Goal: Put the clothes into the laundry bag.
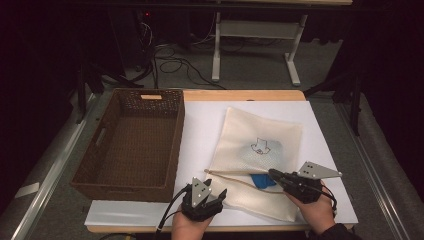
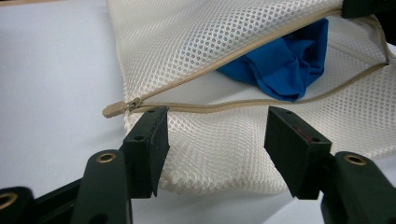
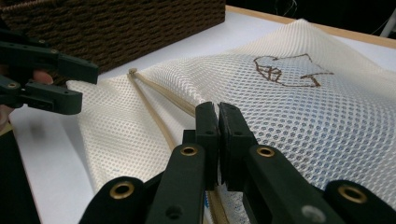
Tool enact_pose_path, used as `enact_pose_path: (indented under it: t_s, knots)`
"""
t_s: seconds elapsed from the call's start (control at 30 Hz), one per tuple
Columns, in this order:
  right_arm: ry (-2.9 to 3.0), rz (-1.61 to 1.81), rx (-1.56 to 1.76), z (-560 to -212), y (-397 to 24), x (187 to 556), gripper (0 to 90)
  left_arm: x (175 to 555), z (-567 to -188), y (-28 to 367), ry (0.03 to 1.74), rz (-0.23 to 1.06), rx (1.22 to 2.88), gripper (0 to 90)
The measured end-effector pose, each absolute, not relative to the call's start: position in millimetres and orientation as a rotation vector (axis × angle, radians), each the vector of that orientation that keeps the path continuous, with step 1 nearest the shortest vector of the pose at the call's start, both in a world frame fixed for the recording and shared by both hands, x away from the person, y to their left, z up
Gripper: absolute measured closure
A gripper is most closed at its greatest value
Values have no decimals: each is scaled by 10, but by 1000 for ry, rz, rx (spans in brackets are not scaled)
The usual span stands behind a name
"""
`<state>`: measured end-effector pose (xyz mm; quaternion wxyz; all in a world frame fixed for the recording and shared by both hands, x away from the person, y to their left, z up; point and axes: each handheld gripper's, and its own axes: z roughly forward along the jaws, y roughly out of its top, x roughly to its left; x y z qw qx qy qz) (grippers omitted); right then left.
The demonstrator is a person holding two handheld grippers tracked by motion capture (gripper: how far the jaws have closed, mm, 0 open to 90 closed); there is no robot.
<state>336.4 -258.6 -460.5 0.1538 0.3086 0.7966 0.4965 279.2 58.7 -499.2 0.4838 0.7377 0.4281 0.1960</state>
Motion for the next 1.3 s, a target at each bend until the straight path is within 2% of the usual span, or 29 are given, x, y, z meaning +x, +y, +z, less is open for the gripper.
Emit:
enact_pose_path:
  t_s: [0.2, 0.53, 0.87, 1.13, 1.3]
  knots:
    - [2332, 1400, 878, -4663, -2566, 3293, 885, 2790, -4955, 630, 1049, 502, 1779, 409]
    - [2541, 1163, 862, -5003, -2357, 3337, 883, 2817, -4973, 685, 1070, 519, 1798, 411]
    - [2560, 1034, 910, -5092, -2334, 3414, 881, 2980, -5172, 762, 1201, 472, 1876, 438]
    - [2522, 1008, 936, -5085, -2412, 3476, 881, 3030, -5230, 728, 1226, 437, 1912, 530]
    - [2502, 999, 956, -5079, -2480, 3515, 881, 3048, -5252, 742, 1241, 374, 1914, 715]
